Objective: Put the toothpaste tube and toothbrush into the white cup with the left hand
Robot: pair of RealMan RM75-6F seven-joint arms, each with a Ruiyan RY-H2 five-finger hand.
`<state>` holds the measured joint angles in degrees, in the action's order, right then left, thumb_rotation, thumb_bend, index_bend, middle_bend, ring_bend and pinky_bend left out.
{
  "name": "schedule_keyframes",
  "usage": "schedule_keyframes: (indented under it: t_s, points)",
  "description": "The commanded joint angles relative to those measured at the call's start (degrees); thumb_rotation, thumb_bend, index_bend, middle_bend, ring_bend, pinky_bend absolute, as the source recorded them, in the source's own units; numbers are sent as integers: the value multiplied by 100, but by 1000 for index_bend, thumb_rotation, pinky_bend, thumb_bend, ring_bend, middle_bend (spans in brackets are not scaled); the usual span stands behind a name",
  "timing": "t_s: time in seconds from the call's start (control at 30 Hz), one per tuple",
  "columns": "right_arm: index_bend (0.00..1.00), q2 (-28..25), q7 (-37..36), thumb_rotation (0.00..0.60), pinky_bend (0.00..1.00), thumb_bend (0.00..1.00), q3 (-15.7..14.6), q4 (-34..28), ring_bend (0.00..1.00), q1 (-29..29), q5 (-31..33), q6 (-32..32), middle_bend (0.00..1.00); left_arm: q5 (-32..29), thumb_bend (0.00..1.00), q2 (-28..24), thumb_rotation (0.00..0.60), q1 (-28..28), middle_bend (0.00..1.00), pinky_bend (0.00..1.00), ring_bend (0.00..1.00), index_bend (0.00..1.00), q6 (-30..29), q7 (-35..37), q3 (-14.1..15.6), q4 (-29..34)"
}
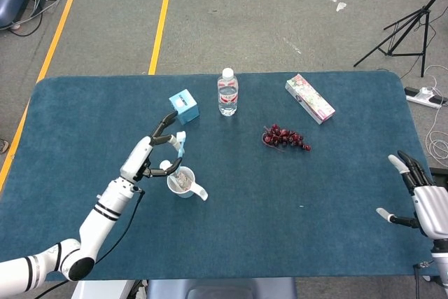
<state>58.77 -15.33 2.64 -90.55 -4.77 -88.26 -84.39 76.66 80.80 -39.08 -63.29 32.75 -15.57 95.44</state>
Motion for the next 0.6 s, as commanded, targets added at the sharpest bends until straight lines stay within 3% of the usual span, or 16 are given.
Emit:
schedule_keyframes:
  t_s: [0.03, 0.6]
  points:
    - [50, -3, -16, 600, 326, 33, 0, 8, 39, -1, 0, 5, 38, -30, 412, 75, 600, -23, 0, 29, 57, 622, 41, 34, -6, -72]
    - [50, -23, -77, 600, 326, 33, 5, 16, 39, 15, -19, -30, 37, 73, 412, 517, 600, -41, 0, 27, 55, 621, 54, 95, 91, -412]
